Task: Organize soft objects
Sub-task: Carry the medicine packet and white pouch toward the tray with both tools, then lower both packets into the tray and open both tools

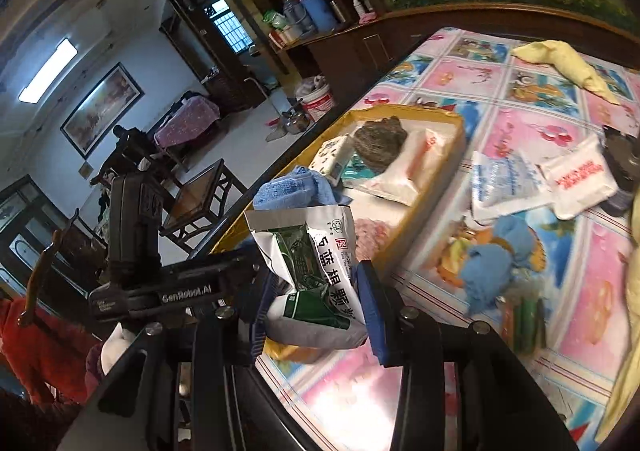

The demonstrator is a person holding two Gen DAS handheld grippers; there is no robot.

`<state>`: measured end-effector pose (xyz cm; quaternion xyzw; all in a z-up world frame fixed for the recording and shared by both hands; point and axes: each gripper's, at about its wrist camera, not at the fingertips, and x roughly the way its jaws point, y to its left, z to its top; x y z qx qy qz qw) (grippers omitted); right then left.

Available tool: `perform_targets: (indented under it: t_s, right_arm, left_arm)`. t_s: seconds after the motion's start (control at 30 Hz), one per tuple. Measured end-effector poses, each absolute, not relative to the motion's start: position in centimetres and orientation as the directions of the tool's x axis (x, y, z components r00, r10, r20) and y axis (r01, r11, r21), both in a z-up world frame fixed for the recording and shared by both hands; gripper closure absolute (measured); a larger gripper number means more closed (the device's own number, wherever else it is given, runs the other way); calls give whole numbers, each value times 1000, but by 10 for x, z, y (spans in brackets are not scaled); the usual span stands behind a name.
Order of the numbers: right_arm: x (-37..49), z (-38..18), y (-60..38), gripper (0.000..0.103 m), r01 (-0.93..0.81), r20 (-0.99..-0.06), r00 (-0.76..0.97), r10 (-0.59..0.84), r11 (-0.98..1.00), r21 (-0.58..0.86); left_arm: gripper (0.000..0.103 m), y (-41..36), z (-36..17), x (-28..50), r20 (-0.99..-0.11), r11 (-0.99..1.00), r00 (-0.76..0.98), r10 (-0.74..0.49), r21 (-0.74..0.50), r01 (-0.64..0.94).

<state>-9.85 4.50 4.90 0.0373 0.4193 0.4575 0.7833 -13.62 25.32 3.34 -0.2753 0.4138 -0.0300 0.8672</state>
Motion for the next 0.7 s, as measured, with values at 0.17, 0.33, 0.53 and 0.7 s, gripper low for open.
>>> perform_targets:
  t_s: [0.17,0.33,0.53,0.7]
  right_arm:
    - [-82,34,87,58,-658,-670,216,711,612,438]
    - [-73,23,90,58,-628,-676,197,710,621,469]
    - [-75,30,75,58,-616,-667,229,709,636,465]
    - [-79,34,65,58,-615,-651,255,715,639,461]
  left_arm:
    - [44,269,46,-155,-659,819,695,-287,-546,-179]
    - [44,275,55,-159,-662,827,707,-248,-525,-201]
    - [44,276,64,-163,-651,844,735,-188,-490,-219]
    - [44,258,70,-162,-658,878,733,-173,-440,-187]
